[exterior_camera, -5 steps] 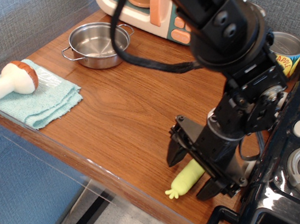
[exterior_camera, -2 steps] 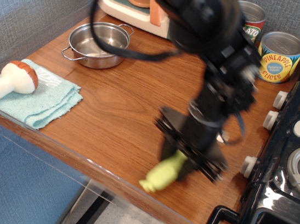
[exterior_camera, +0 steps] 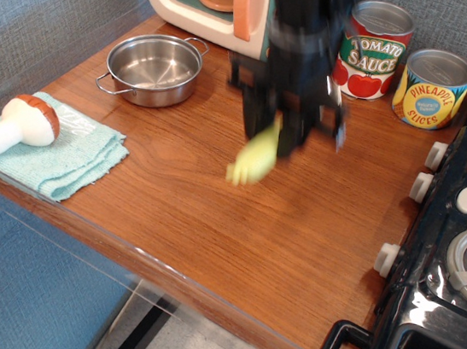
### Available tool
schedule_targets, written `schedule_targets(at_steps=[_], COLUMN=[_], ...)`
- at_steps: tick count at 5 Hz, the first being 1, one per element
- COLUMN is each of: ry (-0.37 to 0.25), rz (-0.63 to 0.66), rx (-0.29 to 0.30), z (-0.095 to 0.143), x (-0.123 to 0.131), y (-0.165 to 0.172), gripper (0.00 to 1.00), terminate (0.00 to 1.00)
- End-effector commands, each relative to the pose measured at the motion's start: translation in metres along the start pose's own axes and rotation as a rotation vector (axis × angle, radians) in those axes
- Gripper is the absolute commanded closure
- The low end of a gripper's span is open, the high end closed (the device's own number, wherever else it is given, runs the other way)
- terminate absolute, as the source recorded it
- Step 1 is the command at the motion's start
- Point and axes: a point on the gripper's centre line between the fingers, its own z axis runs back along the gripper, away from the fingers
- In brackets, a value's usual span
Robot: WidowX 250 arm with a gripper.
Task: Move the spoon to the right of the pot.
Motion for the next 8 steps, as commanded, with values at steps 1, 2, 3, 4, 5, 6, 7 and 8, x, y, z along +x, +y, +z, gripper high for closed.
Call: schedule_targets(at_steps=[1, 2, 3, 4, 5, 6, 7, 8], ry=[-0.006, 0.013, 0.031, 0.051, 0.035, -0.004, -0.065, -0.078], rz=[0.028, 0.009, -0.009, 0.000, 0.001, 0.007, 0.027, 0.037], rx=[0.041, 0.072, 0.116, 0.140, 0.138, 0.105, 0.040, 0.008], z=[-0.027, -0.040, -0.050, -0.058, -0.052, -0.034, -0.009, 0.000], x=[0.067, 0.066, 0.061, 0.059, 0.057, 0.055, 0.053, 0.050], y=[0.041, 0.050, 0.058, 0.070, 0.073, 0.075, 0.078, 0.081], gripper=[1.00, 1.00, 1.00, 0.00, 0.00, 0.00, 0.00, 0.00], terminate=[0.00, 0.00, 0.00, 0.00, 0.00, 0.00, 0.00, 0.00])
